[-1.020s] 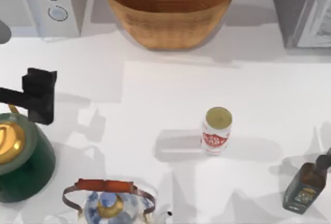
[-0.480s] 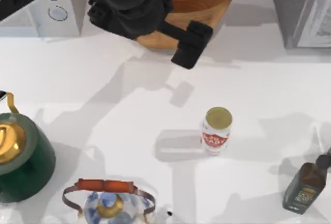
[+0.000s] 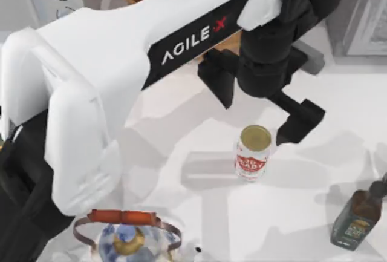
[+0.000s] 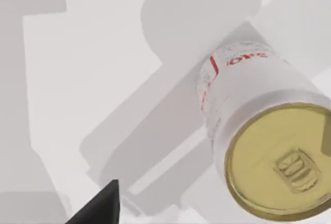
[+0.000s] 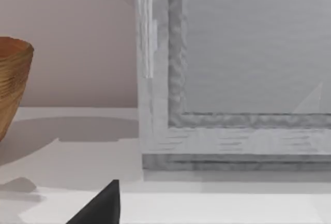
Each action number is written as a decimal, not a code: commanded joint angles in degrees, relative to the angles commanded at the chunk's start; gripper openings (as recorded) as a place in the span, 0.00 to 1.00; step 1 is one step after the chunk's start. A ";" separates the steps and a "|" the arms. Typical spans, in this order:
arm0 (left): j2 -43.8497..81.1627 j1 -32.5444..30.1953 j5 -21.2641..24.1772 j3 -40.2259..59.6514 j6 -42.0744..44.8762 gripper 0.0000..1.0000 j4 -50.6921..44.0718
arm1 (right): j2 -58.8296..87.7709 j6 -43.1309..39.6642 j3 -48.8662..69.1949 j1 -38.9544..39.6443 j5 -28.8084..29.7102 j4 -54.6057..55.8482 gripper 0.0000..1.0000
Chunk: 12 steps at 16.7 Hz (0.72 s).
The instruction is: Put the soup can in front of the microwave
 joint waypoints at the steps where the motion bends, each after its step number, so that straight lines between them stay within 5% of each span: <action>1: 1.36 -0.54 0.00 1.23 -0.02 1.00 -0.98 | 0.00 0.00 0.00 0.00 0.00 0.00 1.00; 12: 1.64 -0.78 -0.01 -4.52 0.11 1.00 4.25 | 0.00 0.00 0.00 0.00 0.00 0.00 1.00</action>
